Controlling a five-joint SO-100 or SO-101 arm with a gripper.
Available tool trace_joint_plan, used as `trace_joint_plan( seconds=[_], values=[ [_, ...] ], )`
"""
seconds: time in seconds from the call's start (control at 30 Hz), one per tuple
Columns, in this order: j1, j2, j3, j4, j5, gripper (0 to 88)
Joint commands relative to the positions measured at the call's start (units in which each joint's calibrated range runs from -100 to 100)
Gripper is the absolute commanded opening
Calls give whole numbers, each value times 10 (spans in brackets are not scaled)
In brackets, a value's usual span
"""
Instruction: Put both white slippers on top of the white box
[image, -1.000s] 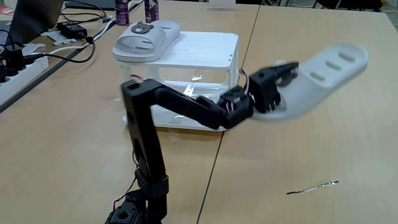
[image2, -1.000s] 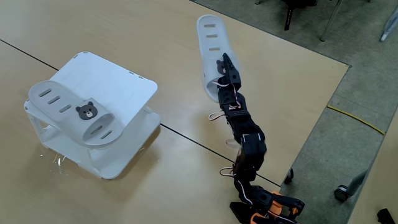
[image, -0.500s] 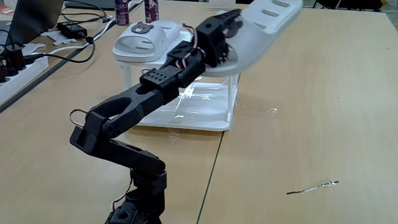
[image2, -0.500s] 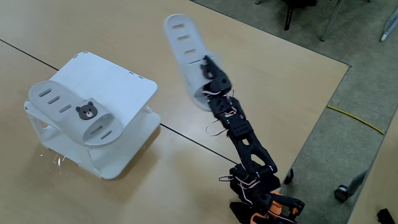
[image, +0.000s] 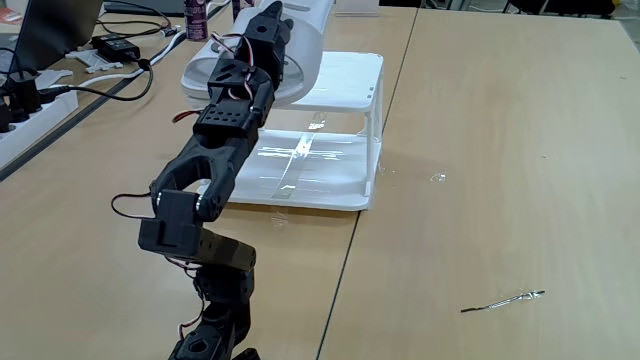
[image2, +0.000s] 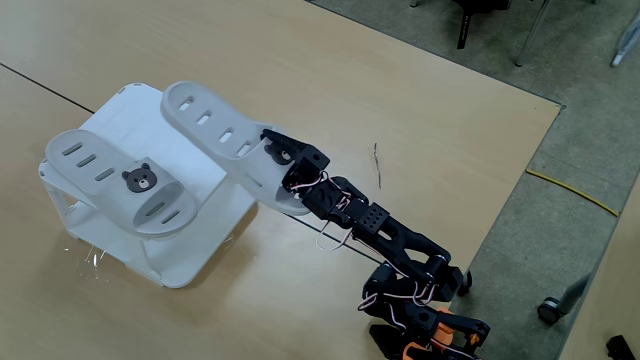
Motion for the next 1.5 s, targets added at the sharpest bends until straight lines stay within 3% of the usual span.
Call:
trace_joint_plan(
  seconds=[0.0, 0.47, 1.13, 1.47],
  values=[
    [-3, -11, -32, 1, 4, 8],
    [-2, 234, -250, 0, 4, 8],
    [-2, 691, -767, 1, 4, 8],
    [-2, 749, -810, 1, 4, 7]
  ],
)
